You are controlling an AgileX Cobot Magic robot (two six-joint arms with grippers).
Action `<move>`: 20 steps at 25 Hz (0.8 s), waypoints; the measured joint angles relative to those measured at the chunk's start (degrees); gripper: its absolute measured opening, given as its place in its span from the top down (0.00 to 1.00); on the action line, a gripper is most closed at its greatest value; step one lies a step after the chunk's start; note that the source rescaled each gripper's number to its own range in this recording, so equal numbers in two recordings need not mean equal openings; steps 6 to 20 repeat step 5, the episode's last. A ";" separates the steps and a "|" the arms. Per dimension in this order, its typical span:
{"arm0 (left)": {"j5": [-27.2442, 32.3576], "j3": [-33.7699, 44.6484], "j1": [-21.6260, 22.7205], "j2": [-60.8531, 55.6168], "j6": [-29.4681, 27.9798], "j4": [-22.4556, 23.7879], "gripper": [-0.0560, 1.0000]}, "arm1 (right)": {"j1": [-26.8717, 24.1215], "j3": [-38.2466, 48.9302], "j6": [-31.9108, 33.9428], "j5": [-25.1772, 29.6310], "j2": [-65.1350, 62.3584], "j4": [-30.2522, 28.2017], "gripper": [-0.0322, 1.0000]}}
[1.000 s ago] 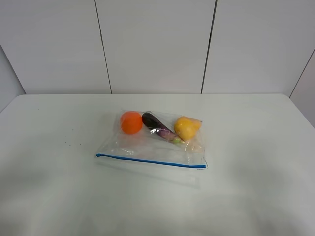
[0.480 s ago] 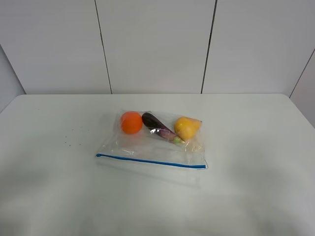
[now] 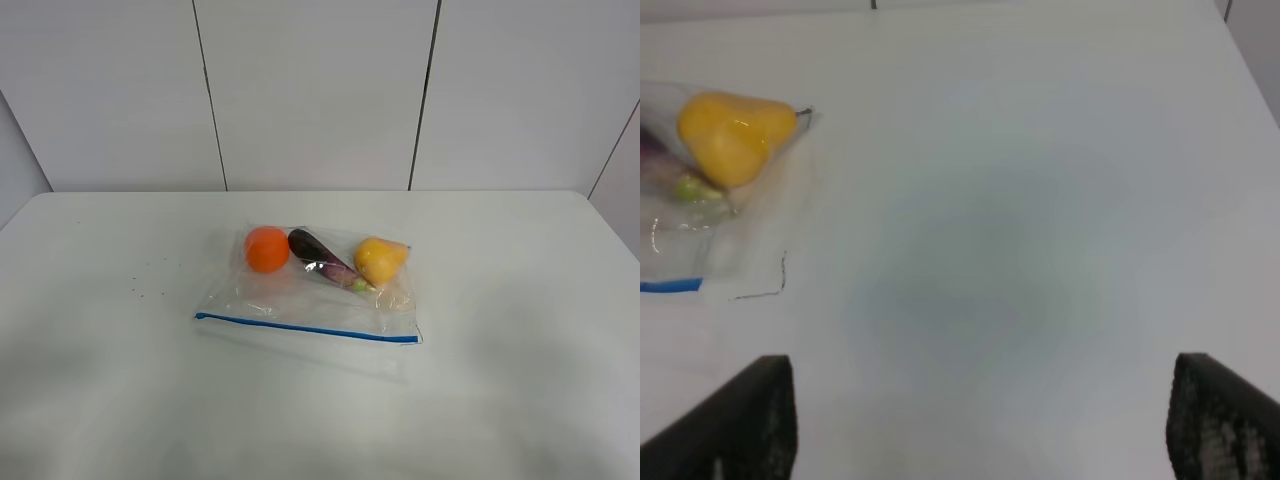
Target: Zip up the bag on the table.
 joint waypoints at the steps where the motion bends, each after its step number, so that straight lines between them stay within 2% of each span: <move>1: 0.00 0.00 0.00 0.00 0.00 0.00 0.00 | 0.00 0.00 0.00 0.00 0.00 0.00 0.17; 20: 0.00 0.00 0.00 0.00 0.00 0.00 0.00 | 0.00 0.00 0.00 0.00 0.00 0.00 0.17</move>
